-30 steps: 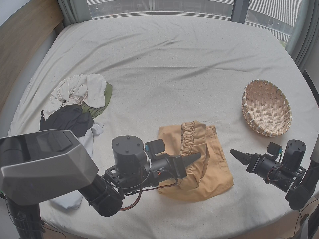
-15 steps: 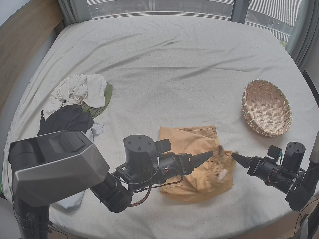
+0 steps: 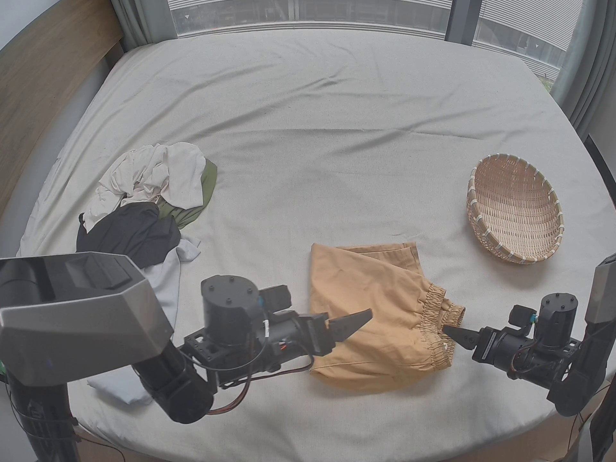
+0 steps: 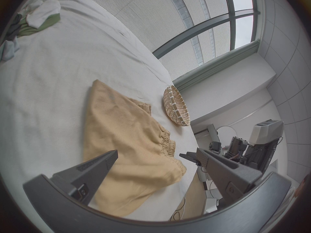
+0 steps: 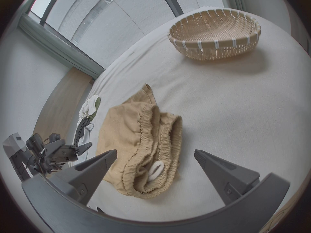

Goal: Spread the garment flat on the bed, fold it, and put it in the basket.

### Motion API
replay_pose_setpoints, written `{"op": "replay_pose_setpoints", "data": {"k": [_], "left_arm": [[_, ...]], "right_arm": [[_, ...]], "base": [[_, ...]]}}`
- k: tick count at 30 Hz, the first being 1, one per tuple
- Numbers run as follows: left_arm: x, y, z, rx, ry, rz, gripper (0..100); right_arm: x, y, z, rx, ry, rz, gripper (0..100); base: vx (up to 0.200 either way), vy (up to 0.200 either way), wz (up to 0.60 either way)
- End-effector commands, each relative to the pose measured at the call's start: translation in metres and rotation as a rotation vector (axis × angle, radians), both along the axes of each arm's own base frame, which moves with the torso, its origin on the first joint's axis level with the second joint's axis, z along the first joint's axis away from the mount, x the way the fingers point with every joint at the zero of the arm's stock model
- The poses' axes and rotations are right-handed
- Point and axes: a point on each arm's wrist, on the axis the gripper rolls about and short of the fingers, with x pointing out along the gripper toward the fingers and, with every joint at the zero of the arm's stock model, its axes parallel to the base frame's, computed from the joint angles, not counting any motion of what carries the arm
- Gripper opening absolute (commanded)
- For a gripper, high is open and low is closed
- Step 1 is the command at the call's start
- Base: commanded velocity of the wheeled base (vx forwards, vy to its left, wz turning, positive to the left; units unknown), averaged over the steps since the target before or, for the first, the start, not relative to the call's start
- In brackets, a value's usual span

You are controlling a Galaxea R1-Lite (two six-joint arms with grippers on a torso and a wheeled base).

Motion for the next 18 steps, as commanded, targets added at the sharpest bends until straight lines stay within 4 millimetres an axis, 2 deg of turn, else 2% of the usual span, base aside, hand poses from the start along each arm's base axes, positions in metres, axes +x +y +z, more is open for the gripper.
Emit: {"op": "replay_pose_setpoints", "data": {"k": [1, 3, 5, 8, 12, 13, 18], "left_arm": [[-0.025, 0.052, 0.014, 0.009, -0.033, 0.081, 100], [-0.026, 0.056, 0.015, 0.01, -0.036, 0.094, 100], [-0.028, 0.078, 0.011, 0.052, -0.058, 0.146, 100], [-0.033, 0.093, 0.007, 0.119, -0.1, 0.162, 100], [-0.038, 0.097, 0.01, 0.127, -0.111, 0.165, 100], [-0.043, 0.099, 0.016, 0.116, -0.122, 0.177, 100], [-0.047, 0.102, 0.018, 0.121, -0.117, 0.195, 100]], "right_arm": [[0.0, 0.007, -0.03, 0.005, 0.152, 0.012, 100], [0.0, 0.009, -0.032, 0.009, 0.158, 0.016, 100], [0.004, 0.018, -0.038, 0.022, 0.175, 0.033, 100], [0.011, 0.027, -0.046, 0.022, 0.179, 0.056, 100], [0.021, 0.041, -0.048, 0.06, 0.159, 0.074, 100], [0.03, 0.051, -0.051, 0.098, 0.147, 0.073, 100], [0.046, 0.059, -0.051, 0.116, 0.097, 0.078, 100]], "base": [[0.0, 0.0, 0.0], [0.0, 0.0, 0.0], [0.0, 0.0, 0.0], [0.0, 0.0, 0.0], [0.0, 0.0, 0.0], [0.0, 0.0, 0.0], [0.0, 0.0, 0.0]]}}
